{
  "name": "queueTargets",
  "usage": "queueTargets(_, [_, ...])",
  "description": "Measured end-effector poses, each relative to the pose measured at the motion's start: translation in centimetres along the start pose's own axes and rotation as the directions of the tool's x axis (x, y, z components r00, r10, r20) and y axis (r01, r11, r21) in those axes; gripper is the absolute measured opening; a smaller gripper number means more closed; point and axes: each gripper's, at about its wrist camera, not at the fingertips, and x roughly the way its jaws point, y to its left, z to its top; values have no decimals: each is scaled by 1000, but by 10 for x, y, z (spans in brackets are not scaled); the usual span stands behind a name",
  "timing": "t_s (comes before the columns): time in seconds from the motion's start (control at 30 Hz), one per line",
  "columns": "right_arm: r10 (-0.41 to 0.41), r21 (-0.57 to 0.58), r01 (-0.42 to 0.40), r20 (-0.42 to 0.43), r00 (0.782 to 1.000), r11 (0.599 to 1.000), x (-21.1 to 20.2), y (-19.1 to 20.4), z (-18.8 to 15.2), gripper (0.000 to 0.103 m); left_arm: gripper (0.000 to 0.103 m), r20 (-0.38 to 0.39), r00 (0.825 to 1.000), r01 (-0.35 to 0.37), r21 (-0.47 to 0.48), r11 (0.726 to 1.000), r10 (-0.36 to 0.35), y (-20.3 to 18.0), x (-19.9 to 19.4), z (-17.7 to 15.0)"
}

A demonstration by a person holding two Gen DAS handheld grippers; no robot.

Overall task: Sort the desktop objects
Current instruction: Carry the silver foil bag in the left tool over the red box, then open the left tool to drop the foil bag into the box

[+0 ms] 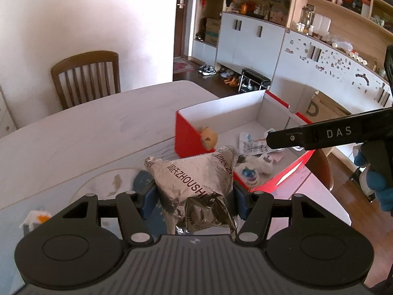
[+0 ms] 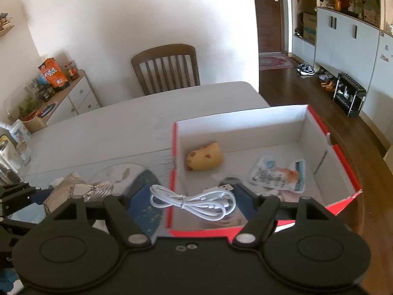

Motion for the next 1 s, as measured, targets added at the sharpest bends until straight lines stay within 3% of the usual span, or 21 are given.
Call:
queueTargets(0.37, [-56,29,56,-3,998,998,6,-63,9,75,61,-30,999,41,81,996,-38,-42,49,34])
queueTargets(0.6, [-69,0,69,-17,997,998,22,-90,17,75,61,-56,998,28,134,991,-20,-54,90,58])
queueTargets(0.77, [-66,-58,63,-58,996,996,41,-99,17,75,61,-87,996,-3,146,989,16,-52,120,72])
queueTargets(1.0, [-58,-192,38,-104,993,981,67,-89,13,75,61,-148,989,21,201,979,10,-64,155,88])
